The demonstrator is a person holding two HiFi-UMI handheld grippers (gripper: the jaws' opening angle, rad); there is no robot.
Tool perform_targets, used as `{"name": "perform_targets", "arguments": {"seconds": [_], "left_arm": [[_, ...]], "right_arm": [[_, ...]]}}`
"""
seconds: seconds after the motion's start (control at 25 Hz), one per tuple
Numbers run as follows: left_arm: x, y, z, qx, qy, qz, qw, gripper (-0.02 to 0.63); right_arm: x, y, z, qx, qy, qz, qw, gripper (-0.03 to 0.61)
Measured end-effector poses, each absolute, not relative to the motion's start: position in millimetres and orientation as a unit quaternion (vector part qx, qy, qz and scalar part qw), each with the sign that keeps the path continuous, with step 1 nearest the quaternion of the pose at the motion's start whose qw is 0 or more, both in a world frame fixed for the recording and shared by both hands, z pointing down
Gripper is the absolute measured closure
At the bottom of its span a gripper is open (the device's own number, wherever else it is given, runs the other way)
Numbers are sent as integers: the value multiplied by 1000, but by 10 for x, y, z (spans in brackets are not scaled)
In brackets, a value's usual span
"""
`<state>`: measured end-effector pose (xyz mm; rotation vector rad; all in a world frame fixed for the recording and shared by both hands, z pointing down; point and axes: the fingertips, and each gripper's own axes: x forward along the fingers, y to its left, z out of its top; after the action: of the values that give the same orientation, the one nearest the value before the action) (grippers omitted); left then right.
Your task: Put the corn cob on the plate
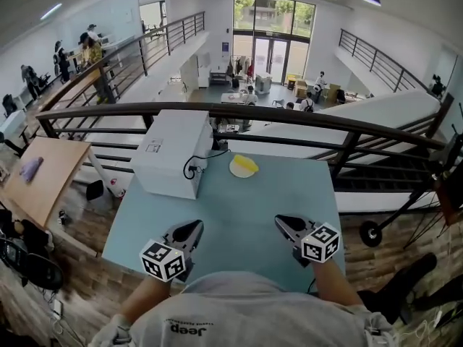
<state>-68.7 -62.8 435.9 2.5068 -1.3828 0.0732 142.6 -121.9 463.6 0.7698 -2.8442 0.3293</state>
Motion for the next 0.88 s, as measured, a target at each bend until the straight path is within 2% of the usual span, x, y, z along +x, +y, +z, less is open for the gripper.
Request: {"name": "perform_targets", "arguments": {"seconds": [0.32, 0.56, 0.88], "left_arm": [[-777, -718, 4315, 879, -459, 26, 126, 604], [-1381, -863, 4198, 892, -439, 16, 104, 604], [-1913, -927, 4352, 891, -438, 6, 117, 604]], "right_arm": [[1369, -1130, 4776, 271, -951, 124, 88, 560], [917, -1087, 4807, 305, -938, 146, 80, 560], [376, -1100, 4679, 292, -941, 148, 84, 560]]}}
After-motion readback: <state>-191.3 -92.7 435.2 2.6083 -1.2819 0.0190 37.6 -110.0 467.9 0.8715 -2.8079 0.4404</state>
